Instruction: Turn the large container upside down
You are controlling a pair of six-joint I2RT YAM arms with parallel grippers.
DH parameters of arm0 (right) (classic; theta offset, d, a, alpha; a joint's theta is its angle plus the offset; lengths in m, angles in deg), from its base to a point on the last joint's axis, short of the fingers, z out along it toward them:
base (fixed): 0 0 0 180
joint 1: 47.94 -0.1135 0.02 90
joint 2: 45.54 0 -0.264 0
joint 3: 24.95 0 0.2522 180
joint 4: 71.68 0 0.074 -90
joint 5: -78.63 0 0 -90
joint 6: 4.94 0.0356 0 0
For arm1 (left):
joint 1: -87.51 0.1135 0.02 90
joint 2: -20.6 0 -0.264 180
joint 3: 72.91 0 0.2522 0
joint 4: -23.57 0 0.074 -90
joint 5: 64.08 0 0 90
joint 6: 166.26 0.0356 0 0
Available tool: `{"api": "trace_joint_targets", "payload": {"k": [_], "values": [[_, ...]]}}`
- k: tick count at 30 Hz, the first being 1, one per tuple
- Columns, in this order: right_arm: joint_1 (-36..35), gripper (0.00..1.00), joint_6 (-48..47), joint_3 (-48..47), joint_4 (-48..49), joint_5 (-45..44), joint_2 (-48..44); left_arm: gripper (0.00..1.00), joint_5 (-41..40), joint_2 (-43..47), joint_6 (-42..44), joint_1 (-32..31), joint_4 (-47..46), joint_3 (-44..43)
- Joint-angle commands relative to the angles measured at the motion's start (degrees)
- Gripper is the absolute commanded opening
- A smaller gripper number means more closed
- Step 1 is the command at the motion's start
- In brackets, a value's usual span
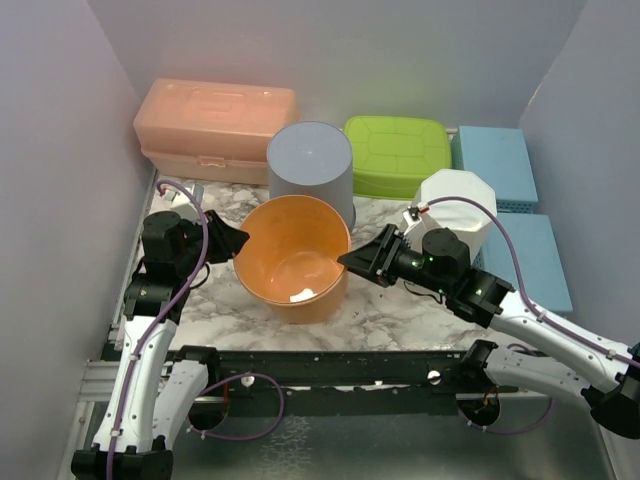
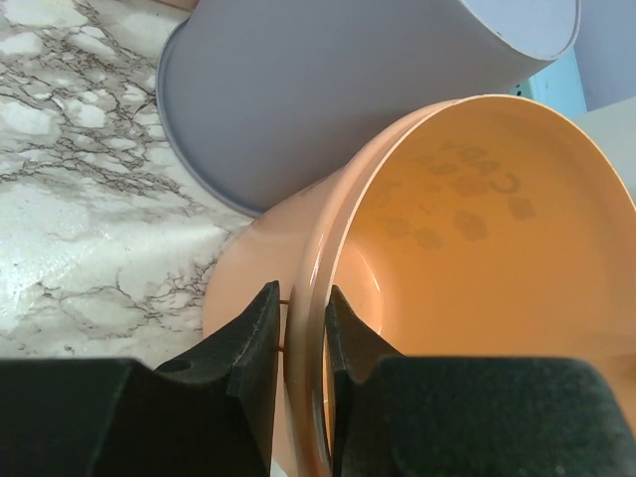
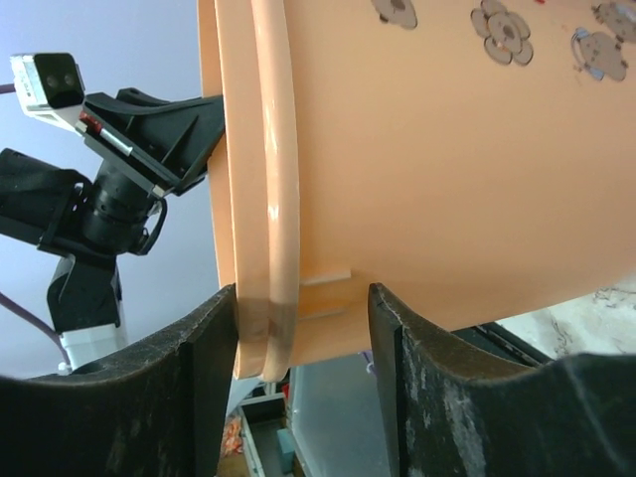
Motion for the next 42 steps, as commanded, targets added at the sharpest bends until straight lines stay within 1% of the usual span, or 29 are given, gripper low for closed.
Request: {"api": "trace_joint_targets", "payload": {"k": [1,2,3,5,8,10,11,13,15,21,24,25,26,29,31,32,34,36,39,42], "values": [[-0.4,0.53,0.7,1.5,-1.4,-3.6,-0.6,0.00,4.1,-0.1,0.3,-0.2,-0.5,-3.0],[-0.4,0.48,0.6,1.6,-1.6,-3.9,-0.7,0.00,4.2,-0.2,0.4,-0.2,-0.5,-3.0],[-0.4,0.45,0.5,1.6,-1.9,-4.1,-0.6,0.00,4.0,-0.2,0.4,-0.2,-0.4,-3.0],[-0.4,0.43,0.3,1.6,-1.6,-4.1,-0.8,0.00,4.0,-0.3,0.5,-0.2,-0.3,-2.9],[-0.4,0.41,1.1,2.4,1.7,-2.1,-0.7,0.00,3.3,-0.3,0.6,-0.2,0.2,-3.0],[-0.4,0.33,1.5,2.5,3.3,-0.7,-0.1,0.00,2.9,0.0,0.3,-0.2,0.2,-2.7],[-0.4,0.31,1.0,2.3,3.3,-0.5,0.2,0.00,2.9,0.0,0.5,-0.2,0.2,-2.6],[-0.4,0.32,0.6,1.6,2.0,-0.5,0.8,0.00,2.4,0.0,1.0,-0.2,0.6,-2.8],[-0.4,0.31,0.8,1.8,2.8,-0.3,0.6,0.00,2.5,-0.2,1.3,-0.3,1.0,-3.2],[-0.4,0.31,4.4,4.6,10.3,3.1,1.5,0.00,3.7,-0.3,0.9,-0.2,1.1,-2.9],[-0.4,0.35,5.0,4.6,12.7,5.4,3.4,0.00,4.0,0.3,0.6,-0.2,1.1,-2.3],[-0.4,0.34,5.1,4.4,12.7,5.8,4.0,0.00,4.2,0.4,0.6,-0.2,1.1,-2.1],[-0.4,0.31,5.1,4.3,13.1,6.0,4.4,0.00,4.3,0.5,0.6,-0.2,1.1,-2.0],[-0.4,0.12,5.0,4.2,13.8,5.8,4.5,0.00,4.5,0.9,0.5,-0.2,1.2,-1.9],[-0.5,0.04,3.6,3.7,13.8,5.3,4.1,0.00,4.8,1.1,0.7,-0.2,1.3,-2.1],[-0.5,0.02,2.8,3.0,12.5,4.7,3.6,0.05,4.9,1.1,0.8,-0.2,1.3,-2.3],[-0.5,0.01,0.7,0.9,7.9,2.6,3.0,0.20,5.0,1.1,0.8,-0.2,1.4,-2.7],[-0.4,0.01,-1.5,-0.9,2.5,0.8,2.3,0.38,5.6,0.8,0.7,-0.2,1.6,-3.4],[-0.5,0.01,-3.4,-2.8,-2.5,-1.7,0.5,0.67,5.9,0.0,1.0,-0.2,2.4,-5.0],[-0.5,0.00,-4.5,-4.1,-6.6,-4.2,-1.2,0.84,5.9,-0.4,1.1,-0.2,2.8,-6.5]]}}
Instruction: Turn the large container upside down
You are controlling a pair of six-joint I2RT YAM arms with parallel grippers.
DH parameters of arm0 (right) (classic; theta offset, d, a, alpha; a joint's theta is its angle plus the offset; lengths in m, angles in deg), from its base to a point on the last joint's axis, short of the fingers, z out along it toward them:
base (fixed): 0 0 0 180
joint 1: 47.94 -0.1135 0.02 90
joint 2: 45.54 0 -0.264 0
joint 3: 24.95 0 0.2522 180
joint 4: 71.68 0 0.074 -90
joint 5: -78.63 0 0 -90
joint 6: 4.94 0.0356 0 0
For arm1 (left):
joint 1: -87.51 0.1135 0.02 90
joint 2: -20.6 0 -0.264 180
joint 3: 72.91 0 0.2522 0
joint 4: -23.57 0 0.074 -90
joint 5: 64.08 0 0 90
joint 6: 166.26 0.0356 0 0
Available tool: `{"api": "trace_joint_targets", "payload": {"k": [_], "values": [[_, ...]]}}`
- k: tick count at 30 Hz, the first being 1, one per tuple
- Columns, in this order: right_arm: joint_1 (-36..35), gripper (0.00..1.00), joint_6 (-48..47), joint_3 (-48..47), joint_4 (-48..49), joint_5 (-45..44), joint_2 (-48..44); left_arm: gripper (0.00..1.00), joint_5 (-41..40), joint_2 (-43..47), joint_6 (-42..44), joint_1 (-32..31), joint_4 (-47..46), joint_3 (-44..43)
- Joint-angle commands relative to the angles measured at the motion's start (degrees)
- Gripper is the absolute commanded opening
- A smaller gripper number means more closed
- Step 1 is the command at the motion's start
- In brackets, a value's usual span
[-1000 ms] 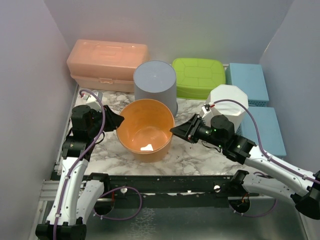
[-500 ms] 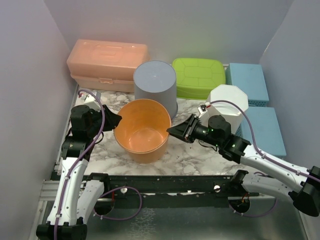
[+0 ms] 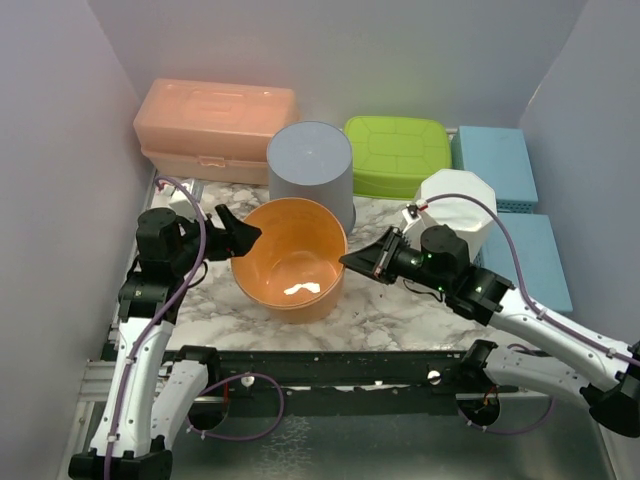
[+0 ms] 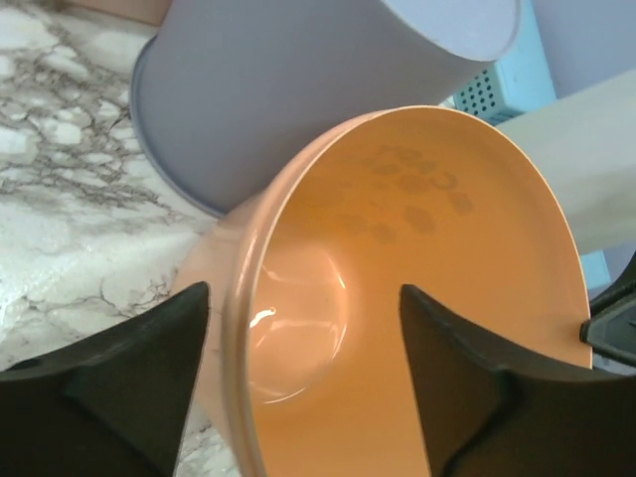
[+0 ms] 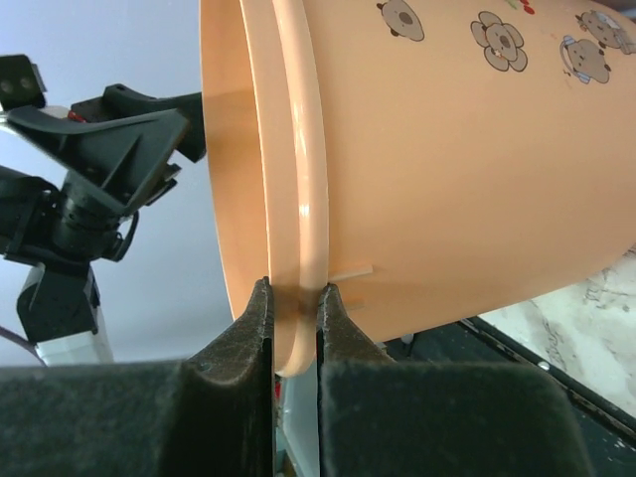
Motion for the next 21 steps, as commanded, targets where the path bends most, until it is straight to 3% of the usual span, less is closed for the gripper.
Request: {"api": "trace_joint_targets", "payload": {"k": [1,4,14,21], "values": [[-0.5,0.00,-4.3,-3.7,-8.2,-5.4,-3.5,0.89,3.9,0.0,-0.8,-0.4,0.5,-4.0],[-0.5,0.01,-6.4,-5.7,-13.0,-7.2,-4.7,0.99,3.3,-0.3,-0.5,-0.4,1.0,-5.7],[-0.5,0.01,-17.9,-21.9,-33.2,-14.0,-2.7,0.99,-5.4,-1.7,2.4,-0.4,6.9,-11.2],[-2.8,0.00,-22.6,-29.3,-40.7,-17.5,3.0,0.99,-11.9,-2.6,3.3,-0.4,10.8,-11.8]]}}
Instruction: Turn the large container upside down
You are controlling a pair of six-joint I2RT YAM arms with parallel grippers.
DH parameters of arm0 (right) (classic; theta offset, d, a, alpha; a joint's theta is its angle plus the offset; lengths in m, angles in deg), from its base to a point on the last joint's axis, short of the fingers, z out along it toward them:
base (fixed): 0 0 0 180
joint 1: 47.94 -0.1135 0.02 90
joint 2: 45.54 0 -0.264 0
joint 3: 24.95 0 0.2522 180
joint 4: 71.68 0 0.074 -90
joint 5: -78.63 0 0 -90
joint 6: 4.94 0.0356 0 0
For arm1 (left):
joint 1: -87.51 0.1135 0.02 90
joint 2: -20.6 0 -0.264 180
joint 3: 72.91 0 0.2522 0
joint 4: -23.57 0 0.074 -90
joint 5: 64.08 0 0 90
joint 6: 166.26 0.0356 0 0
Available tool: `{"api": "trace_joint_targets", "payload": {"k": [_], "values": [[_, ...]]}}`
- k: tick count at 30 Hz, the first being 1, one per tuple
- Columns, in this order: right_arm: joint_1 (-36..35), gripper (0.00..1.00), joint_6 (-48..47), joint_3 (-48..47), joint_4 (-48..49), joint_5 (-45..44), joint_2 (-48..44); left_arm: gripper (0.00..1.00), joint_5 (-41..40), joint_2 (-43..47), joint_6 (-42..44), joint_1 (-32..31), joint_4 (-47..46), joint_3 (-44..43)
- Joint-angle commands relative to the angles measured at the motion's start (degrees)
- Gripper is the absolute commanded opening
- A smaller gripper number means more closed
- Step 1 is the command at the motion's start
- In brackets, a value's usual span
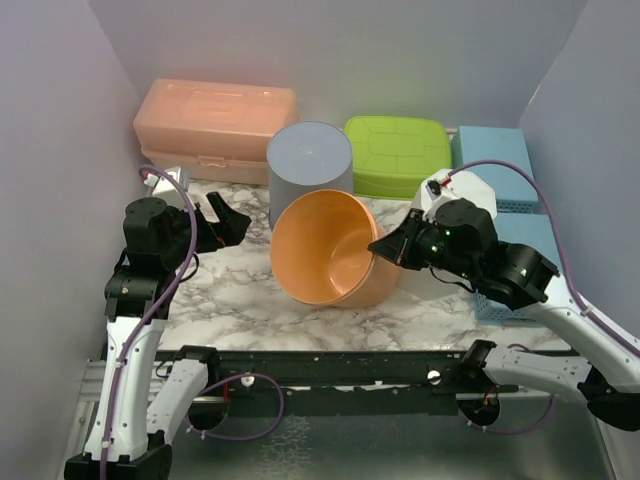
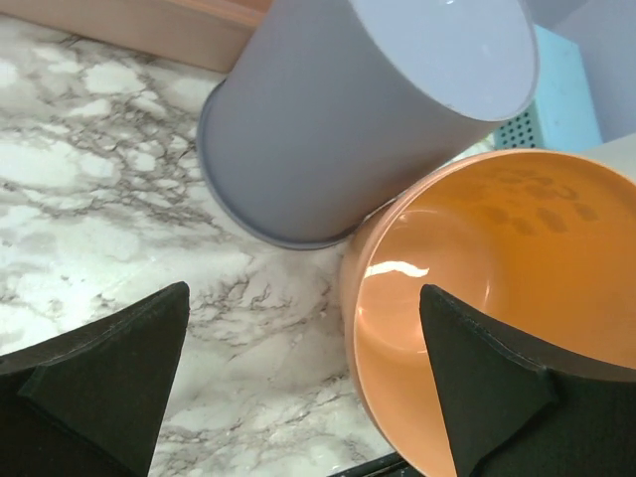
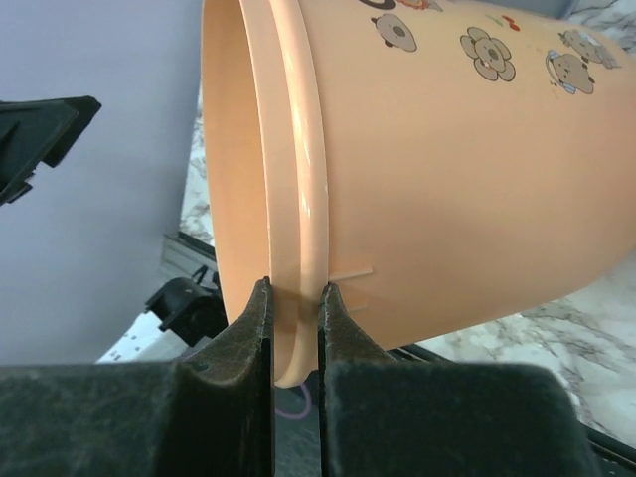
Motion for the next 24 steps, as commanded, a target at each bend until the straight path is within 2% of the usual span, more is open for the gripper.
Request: {"api": "trace_joint_targets", "payload": {"k": [1,6,11,14,19,24], "values": [[-3.2,0.01,-4.9,-6.7,-6.5,-6.6,4.3,0.99,-6.0,-0.2,1.3,-0.2,3.8,-0.9],[-14.0,0.01,-4.8,-15.4,-13.4,-20.2,13.2,0.99,-11.6,-1.1,1.1,-0.1,5.9,-1.4],[-24.1,0.01,-0.6,-25.2,-25.0,-34.9,24.8,0.99,-27.1,-4.3,1.6,-0.1,11.1,-3.7],[-28.7,0.00,1.8,-30.9,-30.0,-40.8,31.9,0.99,-33.4,-5.8,0.7,-0.1,12.1,-4.6],[-33.3,0.00,2.1,-36.9,-30.7,-43.5,41.7,0.99,-40.2,-5.7,-1.3,0.0,11.6,-4.3],[-35.5,0.01,0.9,-39.0,-28.1,-43.2,48.9,0.99,-42.7,-6.4,-0.8,0.1,12.3,-4.5]]}}
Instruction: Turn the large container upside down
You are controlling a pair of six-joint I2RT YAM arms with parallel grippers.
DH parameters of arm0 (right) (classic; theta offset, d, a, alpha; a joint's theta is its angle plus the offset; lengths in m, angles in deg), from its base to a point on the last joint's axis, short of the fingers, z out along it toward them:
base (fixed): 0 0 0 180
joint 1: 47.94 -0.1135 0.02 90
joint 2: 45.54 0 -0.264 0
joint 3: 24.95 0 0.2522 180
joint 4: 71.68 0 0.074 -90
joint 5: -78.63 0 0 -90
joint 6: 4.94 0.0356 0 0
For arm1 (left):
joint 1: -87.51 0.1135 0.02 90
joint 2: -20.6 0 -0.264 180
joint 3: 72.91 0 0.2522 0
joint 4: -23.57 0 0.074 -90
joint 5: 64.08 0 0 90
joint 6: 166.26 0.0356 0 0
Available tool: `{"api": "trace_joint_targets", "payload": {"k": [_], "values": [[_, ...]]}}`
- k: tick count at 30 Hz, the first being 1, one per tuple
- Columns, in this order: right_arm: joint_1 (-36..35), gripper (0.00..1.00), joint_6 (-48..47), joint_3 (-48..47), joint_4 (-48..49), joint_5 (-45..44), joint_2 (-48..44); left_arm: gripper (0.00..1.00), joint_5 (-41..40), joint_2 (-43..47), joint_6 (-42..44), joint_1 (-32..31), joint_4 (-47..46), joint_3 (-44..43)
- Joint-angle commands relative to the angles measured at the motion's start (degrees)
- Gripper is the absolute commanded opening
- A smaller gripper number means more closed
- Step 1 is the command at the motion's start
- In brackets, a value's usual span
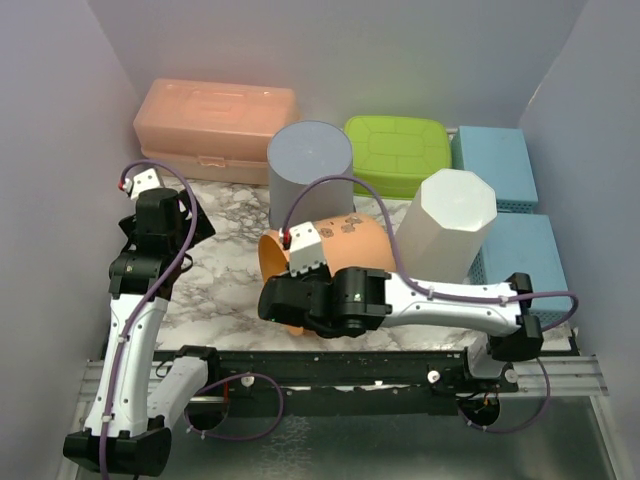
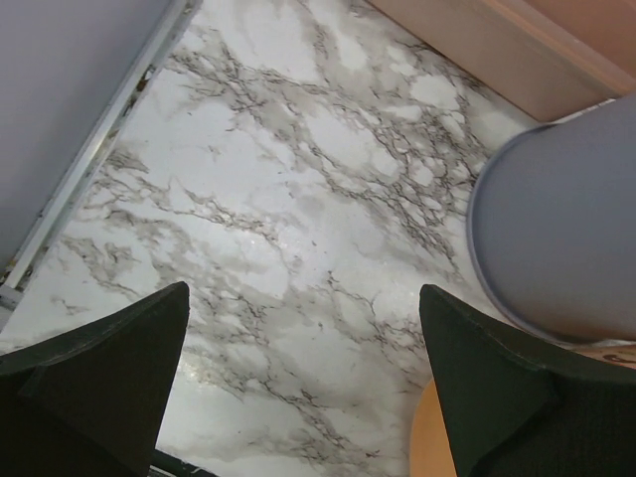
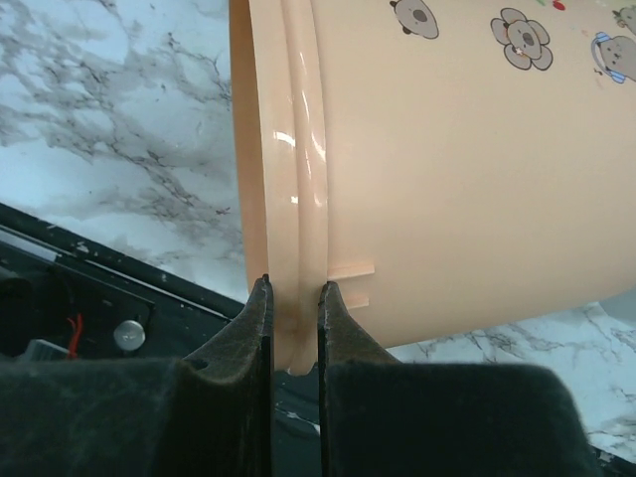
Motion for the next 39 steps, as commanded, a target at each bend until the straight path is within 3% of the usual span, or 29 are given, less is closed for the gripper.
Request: {"api": "trace_joint_targets", "payload": {"k": [1,5,12,20,28,39], "values": [[-1.1,0.01,0.4,-2.5,-2.6,-4.3,6.9,0.99,-6.5,-0.2,-0.1,0.1,1.5,-1.4],[-3.0,0.01,1.8,-6.2,-5.2,-6.1,13.3,0.99,-9.1,0.3,0.4,1.0,1.2,-0.2],[-6.1,0.01,0.2,-7.1,-4.4,-10.3,18.5,0.99,-1.6,-1.2,1.9,7.9,-1.3,1.5],[-9.3,0.00,-4.3,-8.8,-4.5,-15.2,23.9,0.99,16.6,-5.3,2.7,21.6,-5.5,4.4],[-10.5,0.01,-9.6,-13.1,-2.6,-15.0,28.4,0.99,14.6,-5.7,2.3,23.5,-6.0,4.9],[-12.7,0.01,-18.7,-4.7,9.2,-13.2,27.9,0.99,14.9,-5.7,1.2,25.8,-7.3,6.9]]}}
